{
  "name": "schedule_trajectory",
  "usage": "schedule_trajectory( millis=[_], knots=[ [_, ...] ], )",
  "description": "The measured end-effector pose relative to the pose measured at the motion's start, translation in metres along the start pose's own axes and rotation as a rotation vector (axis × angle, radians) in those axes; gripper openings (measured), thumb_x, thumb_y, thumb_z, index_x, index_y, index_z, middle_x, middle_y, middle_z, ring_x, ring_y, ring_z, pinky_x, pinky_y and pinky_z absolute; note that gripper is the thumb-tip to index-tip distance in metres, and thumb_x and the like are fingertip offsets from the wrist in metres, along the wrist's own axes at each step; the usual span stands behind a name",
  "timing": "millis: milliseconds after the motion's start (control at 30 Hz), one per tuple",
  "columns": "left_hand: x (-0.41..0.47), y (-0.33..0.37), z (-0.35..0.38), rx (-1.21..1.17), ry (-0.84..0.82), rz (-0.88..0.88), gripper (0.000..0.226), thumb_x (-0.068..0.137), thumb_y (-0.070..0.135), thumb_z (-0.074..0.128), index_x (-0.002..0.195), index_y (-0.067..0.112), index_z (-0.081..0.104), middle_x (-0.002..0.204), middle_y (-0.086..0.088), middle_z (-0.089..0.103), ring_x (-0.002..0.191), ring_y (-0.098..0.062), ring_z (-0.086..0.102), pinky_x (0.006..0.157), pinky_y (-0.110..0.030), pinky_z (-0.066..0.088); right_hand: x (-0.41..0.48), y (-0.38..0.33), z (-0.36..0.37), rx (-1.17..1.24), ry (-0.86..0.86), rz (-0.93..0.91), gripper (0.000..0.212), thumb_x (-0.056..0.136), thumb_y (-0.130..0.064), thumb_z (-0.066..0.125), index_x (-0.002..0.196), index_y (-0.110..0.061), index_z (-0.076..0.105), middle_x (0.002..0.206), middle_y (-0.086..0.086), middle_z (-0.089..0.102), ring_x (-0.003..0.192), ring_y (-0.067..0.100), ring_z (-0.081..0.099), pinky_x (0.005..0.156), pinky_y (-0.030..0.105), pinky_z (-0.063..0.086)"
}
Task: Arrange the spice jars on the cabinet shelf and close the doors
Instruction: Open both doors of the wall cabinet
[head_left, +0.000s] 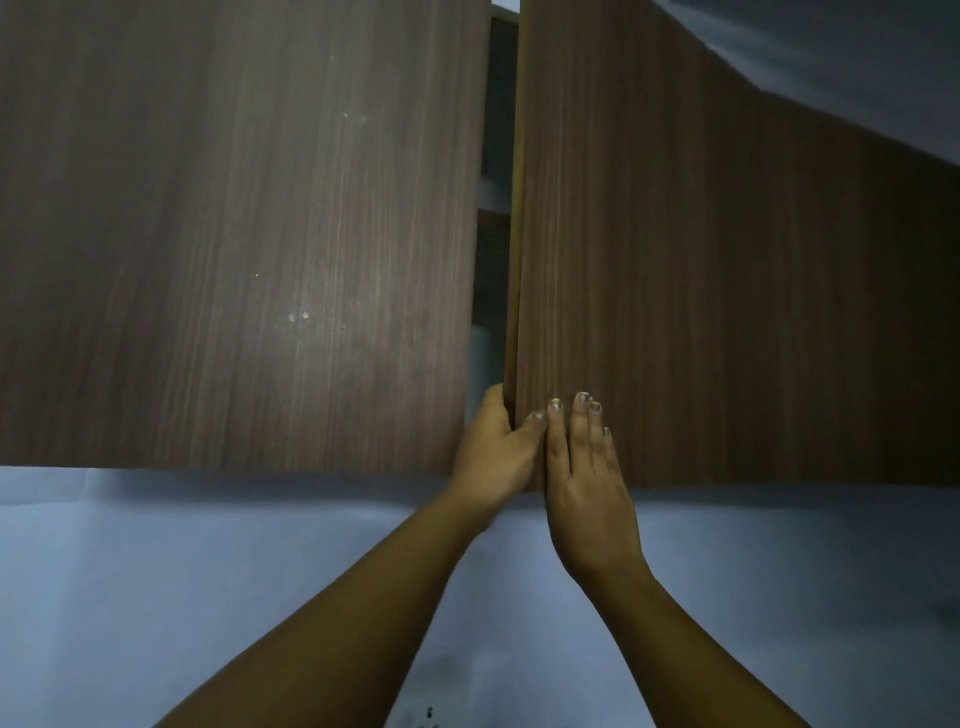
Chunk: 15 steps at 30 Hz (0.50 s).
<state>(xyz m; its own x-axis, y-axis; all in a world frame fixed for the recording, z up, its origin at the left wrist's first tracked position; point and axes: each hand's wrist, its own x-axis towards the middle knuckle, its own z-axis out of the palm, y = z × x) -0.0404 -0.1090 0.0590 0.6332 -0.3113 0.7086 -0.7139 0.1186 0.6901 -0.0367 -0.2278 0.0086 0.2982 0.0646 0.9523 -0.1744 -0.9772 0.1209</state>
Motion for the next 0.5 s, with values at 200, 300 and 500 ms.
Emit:
schedule_trajectory(
  millis=[200,300,500],
  knots=[
    [-0.022,0.032,0.030,-0.053,0.022,0.015,0.016,0.092,0.019,0.052,0.107,0.026,0.050,0.101,0.007,0.059,0.098,-0.015,0.059,0.089,-0.033,0.050,-0.019,0.012,-0.043,0.163,0.025,0.089,0.095,0.082,0.010,0.056,0.142,-0.019,-0.012,0.152,0.005,-0.007,0.142,0.023,-0.004,0.113,0.032,0.010],
    [-0.036,0.048,0.044,-0.016,0.041,0.071,0.019,0.090,0.017,0.054,0.109,0.020,0.055,0.099,0.005,0.062,0.093,-0.015,0.061,0.085,-0.031,0.052,-0.030,0.017,-0.064,0.262,0.085,0.181,0.090,0.091,0.002,0.050,0.139,-0.036,-0.017,0.153,-0.010,-0.009,0.144,0.011,-0.005,0.109,0.013,-0.001],
    [-0.067,0.085,0.085,0.049,0.031,0.128,0.021,0.088,0.019,0.058,0.108,0.015,0.057,0.100,0.000,0.067,0.088,-0.016,0.064,0.077,-0.026,0.053,-0.053,0.040,-0.114,0.459,0.103,0.378,0.063,0.092,-0.006,0.052,0.147,-0.014,0.024,0.151,0.004,0.035,0.138,0.019,0.034,0.112,0.032,0.034]
  ],
)
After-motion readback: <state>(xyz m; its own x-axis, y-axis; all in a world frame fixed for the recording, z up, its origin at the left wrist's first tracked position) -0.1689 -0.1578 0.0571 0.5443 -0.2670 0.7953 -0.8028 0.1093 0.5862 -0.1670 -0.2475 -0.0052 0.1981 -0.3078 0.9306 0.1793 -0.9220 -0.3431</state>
